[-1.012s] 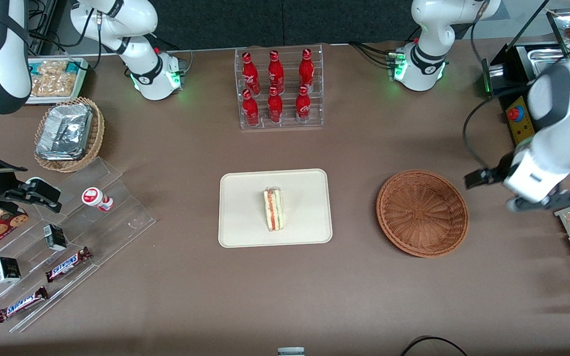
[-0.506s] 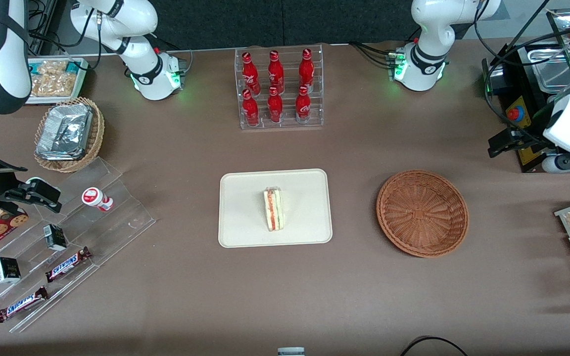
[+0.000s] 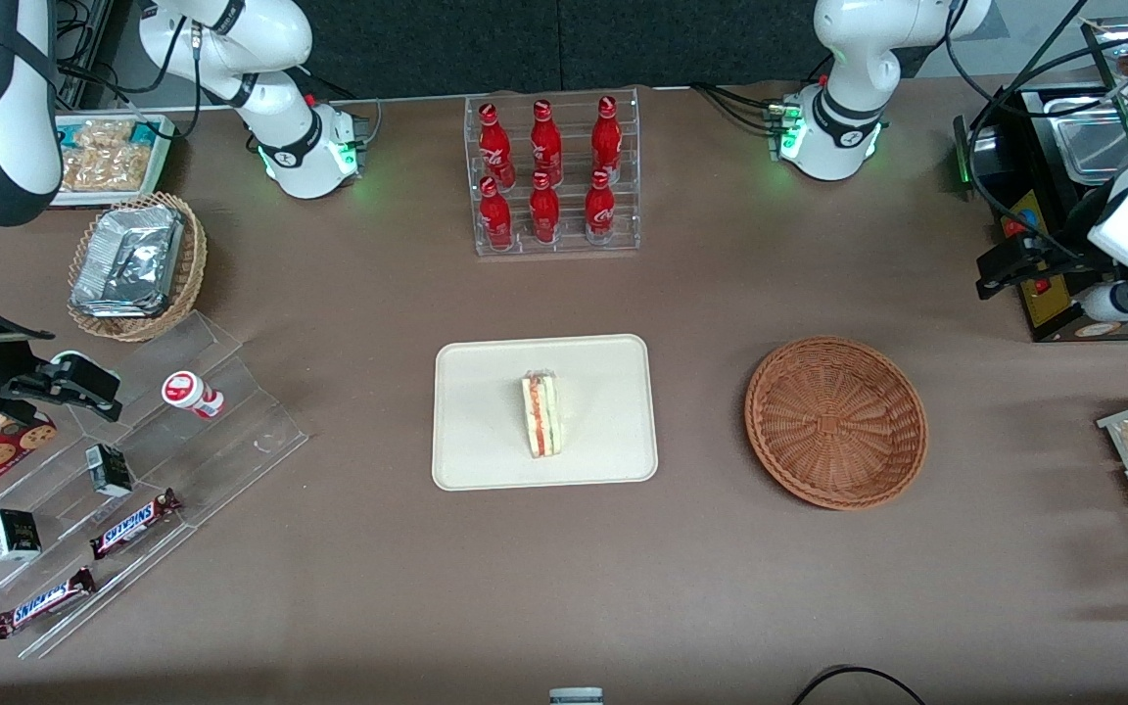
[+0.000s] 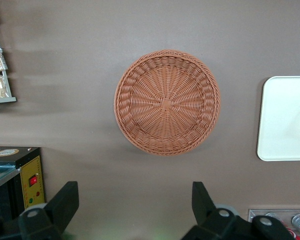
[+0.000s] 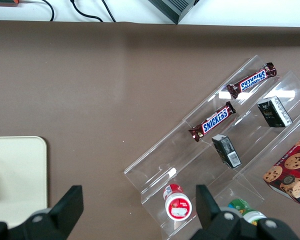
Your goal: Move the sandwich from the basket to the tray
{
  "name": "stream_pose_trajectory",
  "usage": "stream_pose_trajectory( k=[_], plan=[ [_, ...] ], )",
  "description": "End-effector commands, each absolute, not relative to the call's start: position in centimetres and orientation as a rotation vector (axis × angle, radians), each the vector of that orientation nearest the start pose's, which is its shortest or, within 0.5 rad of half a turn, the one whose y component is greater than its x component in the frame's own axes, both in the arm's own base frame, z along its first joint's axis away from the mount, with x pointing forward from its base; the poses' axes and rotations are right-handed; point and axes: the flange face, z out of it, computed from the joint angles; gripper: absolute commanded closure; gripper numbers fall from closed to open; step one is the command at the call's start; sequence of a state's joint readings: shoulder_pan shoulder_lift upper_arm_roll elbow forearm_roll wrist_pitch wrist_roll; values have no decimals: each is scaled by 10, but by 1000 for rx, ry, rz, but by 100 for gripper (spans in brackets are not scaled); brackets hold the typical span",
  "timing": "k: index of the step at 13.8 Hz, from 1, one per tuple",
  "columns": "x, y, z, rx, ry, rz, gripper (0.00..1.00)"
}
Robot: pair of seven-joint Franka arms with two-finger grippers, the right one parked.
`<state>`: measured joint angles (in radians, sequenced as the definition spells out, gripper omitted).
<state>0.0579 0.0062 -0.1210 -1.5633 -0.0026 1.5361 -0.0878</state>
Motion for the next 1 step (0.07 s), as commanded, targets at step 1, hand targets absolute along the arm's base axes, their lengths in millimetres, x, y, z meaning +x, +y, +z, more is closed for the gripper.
stream_pose_trajectory(
  k=[1],
  plan=[
    [546, -32, 629, -3133, -19, 55, 0]
  ],
)
